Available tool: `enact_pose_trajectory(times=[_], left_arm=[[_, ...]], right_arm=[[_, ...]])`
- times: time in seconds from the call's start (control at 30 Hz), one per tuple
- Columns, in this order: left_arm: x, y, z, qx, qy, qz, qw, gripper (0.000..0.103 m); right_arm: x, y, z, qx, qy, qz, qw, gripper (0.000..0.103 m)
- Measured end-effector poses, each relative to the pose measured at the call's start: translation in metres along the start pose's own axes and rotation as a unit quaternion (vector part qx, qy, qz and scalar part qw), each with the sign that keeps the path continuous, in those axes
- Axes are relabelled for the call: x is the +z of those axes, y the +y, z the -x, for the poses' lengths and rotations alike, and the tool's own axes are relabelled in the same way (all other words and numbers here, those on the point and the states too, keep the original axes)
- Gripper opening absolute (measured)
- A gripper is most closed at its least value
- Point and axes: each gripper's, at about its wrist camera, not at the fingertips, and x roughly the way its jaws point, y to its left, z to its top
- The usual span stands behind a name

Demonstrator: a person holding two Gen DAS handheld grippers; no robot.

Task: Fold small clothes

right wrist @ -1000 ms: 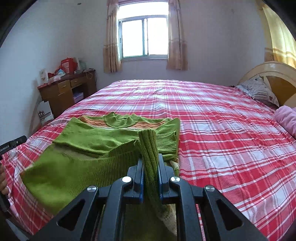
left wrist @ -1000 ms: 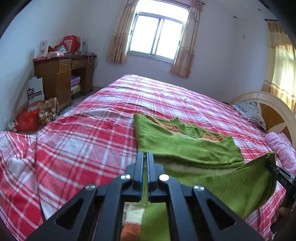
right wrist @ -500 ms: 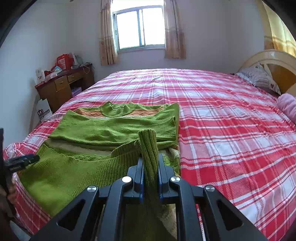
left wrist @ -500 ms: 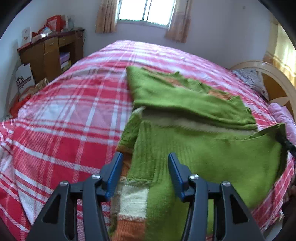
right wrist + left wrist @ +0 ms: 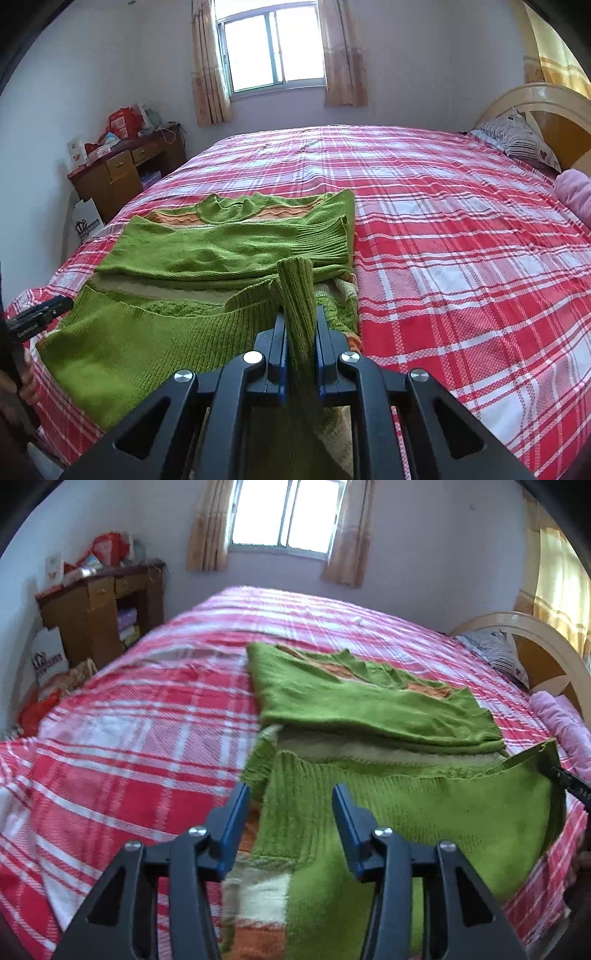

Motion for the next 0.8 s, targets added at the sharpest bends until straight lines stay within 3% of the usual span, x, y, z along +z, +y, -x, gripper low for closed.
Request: enact_pose_trajectory(times=[0.13,0.27,0.33,0.37,0.4,0.47,0.57,0.8], left_arm=[[-0.008,-0.001,-0.015,-0.013,0.032,0.008,0.9994,0.049],[-0.013,0.000,-0.014,-0.015,0.032,0.008,0.9993,0.047],[-0.012,0.003,-0.014,-0.014,0.033,0.014,0.9993,0.033],[-0.012,0.005,-0.015,-0.010,0.034,0.021,0.9991,0.017],[-0.011,0.009,-0.014,-0.016,0.035,0.034,0.9987,0.012],[-0.012,0.012,-0.011,-0.026,0.036,0.048,0.9978,0.010],[-0.011,0.001,-0.005,-0.001,0.030,0.028,0.9992,0.010],[0.024,-0.007,0.022,0.015,-0.028,0.034,0.9989,0.010]], right_arm=[[-0.003,-0.001,-0.002,-0.002,0.004,0.000,1.000,0.011],[-0.005,-0.002,-0.005,-0.001,0.008,-0.002,1.000,0.011],[-0.006,-0.002,-0.009,-0.003,0.012,-0.002,1.000,0.011],[-0.007,-0.002,-0.010,-0.005,0.014,-0.002,1.000,0.011],[-0.008,-0.001,-0.011,-0.006,0.017,-0.002,1.000,0.011],[-0.011,0.000,-0.013,-0.009,0.021,-0.002,1.000,0.011],[-0.010,0.001,-0.009,-0.011,0.015,0.001,1.000,0.011],[0.015,0.008,0.014,-0.009,-0.034,0.017,0.999,0.011]])
